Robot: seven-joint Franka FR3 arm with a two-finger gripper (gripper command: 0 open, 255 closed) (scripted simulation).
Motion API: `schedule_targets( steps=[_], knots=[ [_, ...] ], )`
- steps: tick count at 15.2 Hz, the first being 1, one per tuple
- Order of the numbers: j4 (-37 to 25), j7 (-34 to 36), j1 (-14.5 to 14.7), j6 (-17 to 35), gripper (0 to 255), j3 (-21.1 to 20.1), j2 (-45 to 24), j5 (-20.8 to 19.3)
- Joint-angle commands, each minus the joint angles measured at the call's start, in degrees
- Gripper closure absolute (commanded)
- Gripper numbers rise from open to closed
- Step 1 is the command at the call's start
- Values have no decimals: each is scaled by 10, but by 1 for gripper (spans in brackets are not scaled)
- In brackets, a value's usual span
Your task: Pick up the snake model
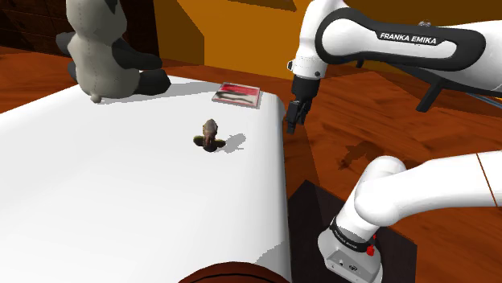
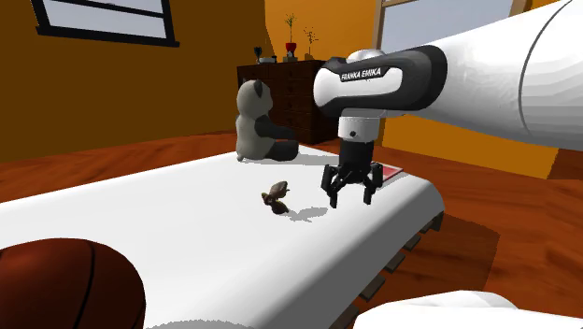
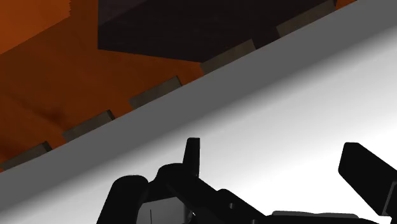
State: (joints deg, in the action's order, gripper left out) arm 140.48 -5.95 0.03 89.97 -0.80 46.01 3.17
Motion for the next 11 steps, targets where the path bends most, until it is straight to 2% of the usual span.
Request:
schedule_targets(
  steps=[1, 6, 11],
  knots=[
    [0, 0, 0, 0, 0, 0, 0, 0],
    [2, 51, 14, 102, 0, -56, -48, 19],
    [-15, 106, 20, 199, 0, -113, -114, 20]
  ],
)
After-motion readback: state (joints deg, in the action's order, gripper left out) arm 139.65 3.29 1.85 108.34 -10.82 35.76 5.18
